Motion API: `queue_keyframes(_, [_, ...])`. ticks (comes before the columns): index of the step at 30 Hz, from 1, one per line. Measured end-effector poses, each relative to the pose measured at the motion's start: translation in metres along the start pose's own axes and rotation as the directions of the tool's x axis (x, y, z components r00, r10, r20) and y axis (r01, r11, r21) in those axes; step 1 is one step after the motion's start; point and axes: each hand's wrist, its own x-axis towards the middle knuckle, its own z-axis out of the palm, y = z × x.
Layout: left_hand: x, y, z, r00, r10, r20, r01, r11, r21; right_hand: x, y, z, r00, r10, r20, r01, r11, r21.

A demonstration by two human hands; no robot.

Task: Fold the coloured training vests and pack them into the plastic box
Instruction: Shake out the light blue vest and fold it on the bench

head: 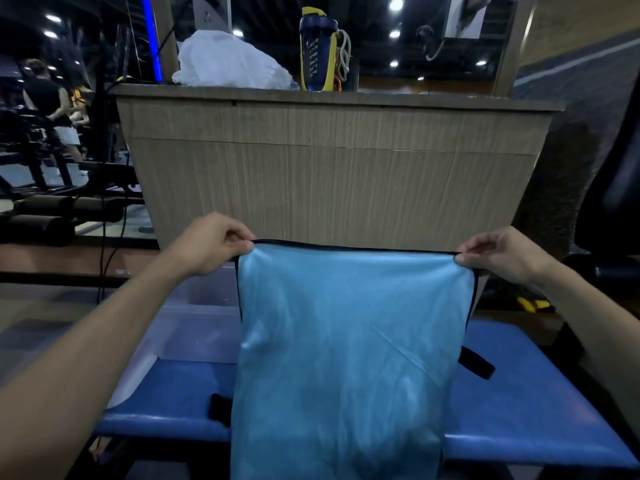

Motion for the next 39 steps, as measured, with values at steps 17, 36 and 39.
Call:
queue_keyframes(17, [-0.013,0.055,0.008,0.981,-0.097,0.167,0.178,0.788,-0.589,-0.011,-0.040,0.054,0.997,0.075,0.006,-0.072,0.925,0.372])
queue_keyframes(36, [-0.013,0.137,0.063,0.995,0.088,-0.039,-0.095,0.815,-0.572,-0.037,-0.136,0.111,0.952,0.024,0.306,-0.161,0.887,0.433])
queue_keyframes(39, [-0.015,0.134,0.064,0.997,0.081,-0.001,-0.064,0.779,-0.624,-0.033,-0.135,0.110,0.925,0.042,0.378,-0.219,0.872,0.438])
